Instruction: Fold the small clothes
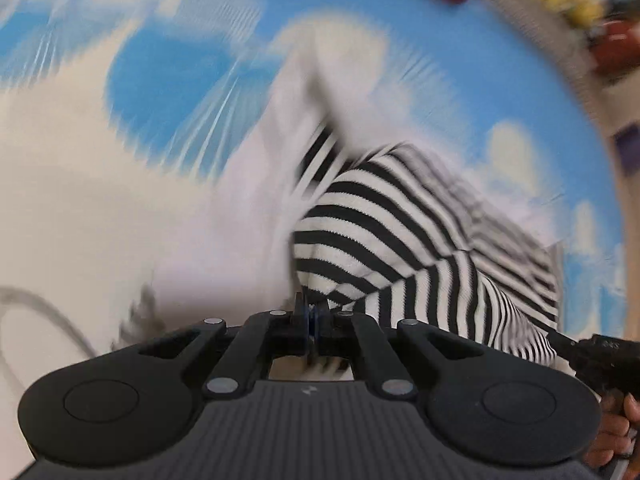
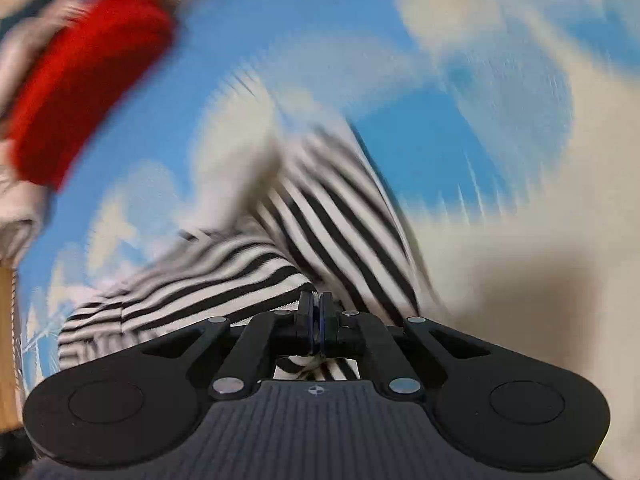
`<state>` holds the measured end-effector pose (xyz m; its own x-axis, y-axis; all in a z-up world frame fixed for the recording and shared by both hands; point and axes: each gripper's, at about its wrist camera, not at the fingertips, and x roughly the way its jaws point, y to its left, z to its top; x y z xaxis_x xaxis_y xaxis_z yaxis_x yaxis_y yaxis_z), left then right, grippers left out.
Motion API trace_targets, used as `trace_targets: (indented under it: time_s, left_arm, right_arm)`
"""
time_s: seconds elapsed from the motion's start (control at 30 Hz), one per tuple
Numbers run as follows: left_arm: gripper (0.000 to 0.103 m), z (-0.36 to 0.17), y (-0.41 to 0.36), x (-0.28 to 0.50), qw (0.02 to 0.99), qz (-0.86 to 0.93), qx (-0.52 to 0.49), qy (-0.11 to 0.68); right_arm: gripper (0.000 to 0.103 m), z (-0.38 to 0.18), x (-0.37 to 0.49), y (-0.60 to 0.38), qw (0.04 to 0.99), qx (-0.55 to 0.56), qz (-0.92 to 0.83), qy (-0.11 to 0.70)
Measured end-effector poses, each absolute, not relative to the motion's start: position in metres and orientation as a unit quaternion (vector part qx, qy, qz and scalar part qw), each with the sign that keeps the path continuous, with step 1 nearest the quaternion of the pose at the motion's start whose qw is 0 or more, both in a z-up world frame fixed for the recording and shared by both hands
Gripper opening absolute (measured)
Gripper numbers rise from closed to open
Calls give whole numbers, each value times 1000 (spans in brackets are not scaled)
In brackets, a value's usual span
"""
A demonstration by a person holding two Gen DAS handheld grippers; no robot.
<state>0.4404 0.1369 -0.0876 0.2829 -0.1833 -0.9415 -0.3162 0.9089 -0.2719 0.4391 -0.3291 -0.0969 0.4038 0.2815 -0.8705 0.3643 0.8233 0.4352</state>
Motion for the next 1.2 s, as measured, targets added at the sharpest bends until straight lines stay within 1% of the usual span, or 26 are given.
trace_targets:
  time_s: [0.03,0.07,0.1,0.13,0.17,0.2,0.3,0.33,0.4,0.47,0.5,0.53,0.57,0.6,0.63,0.7,0.73,0.8,0.83,0.9,0.93,1.0,1.07,1.13,1.2]
  left_arm:
    - [5,-92,137,440,767,47,-212,604]
    - [13,-92,136,440,769,50,-209,603]
    - [25,-87,135,441,775,53,-200,597]
    - [32,-80,134,442,784,54,-193,588]
    - [43,-70,133,442,797,55,-186,572]
    - [45,-60,133,442,811,58,-180,553]
    - [43,-28,117,435,878,55,-119,461]
    - [43,-22,109,433,891,36,-101,442]
    - [26,-24,100,432,892,-4,-107,439]
    - [17,-48,97,438,865,-13,-122,487]
    - [12,-68,95,442,840,5,-108,531]
    - [8,-89,97,444,813,29,-93,574]
    - [2,-104,102,443,792,45,-100,601]
    - [3,-107,108,441,788,49,-125,601]
    - [3,-103,110,441,788,49,-131,599]
    - [4,-82,110,441,808,35,-127,575]
    - [4,-71,109,440,821,26,-134,555]
    - [4,-59,107,440,838,9,-144,526]
    - [4,-58,105,441,844,6,-146,516]
    - [4,-68,100,444,838,21,-129,530]
    - [4,-83,99,448,819,41,-107,562]
    - [4,-102,101,454,790,58,-114,599]
    - [4,-95,103,453,793,60,-116,595]
    - [7,-72,94,449,820,48,-104,561]
    - [18,-52,79,443,849,4,-96,520]
  right_arm:
    - [3,-107,438,-328,769,303,-33,562]
    - [3,-109,438,-326,769,296,-33,566]
    - [8,-104,439,-321,775,280,-31,566]
    - [11,-96,440,-317,785,261,-31,561]
    - [16,-85,441,-315,798,251,-32,547]
    - [17,-74,440,-314,813,242,-36,529]
    - [17,-39,434,-302,870,185,-28,457]
    - [17,-34,431,-299,881,176,-13,438]
    - [17,-33,430,-295,884,187,31,427]
    - [18,-48,436,-291,857,220,70,460]
    - [18,-63,440,-290,836,231,71,492]
    - [18,-82,443,-290,809,228,51,540]
    - [15,-98,444,-292,789,216,24,574]
    - [9,-108,443,-295,780,218,13,586]
    - [9,-111,443,-299,776,231,10,587]
    - [11,-99,443,-298,786,223,10,576]
    - [13,-88,443,-295,801,209,14,561]
    - [27,-68,436,-292,829,198,26,522]
    - [29,-63,435,-291,837,198,38,508]
    - [31,-64,437,-290,839,186,42,510]
    - [31,-72,439,-290,832,175,27,526]
    - [30,-95,441,-295,811,174,-2,558]
    - [30,-101,440,-300,802,199,-6,563]
    - [31,-92,438,-294,809,196,-4,554]
    - [34,-85,435,-293,824,197,12,532]
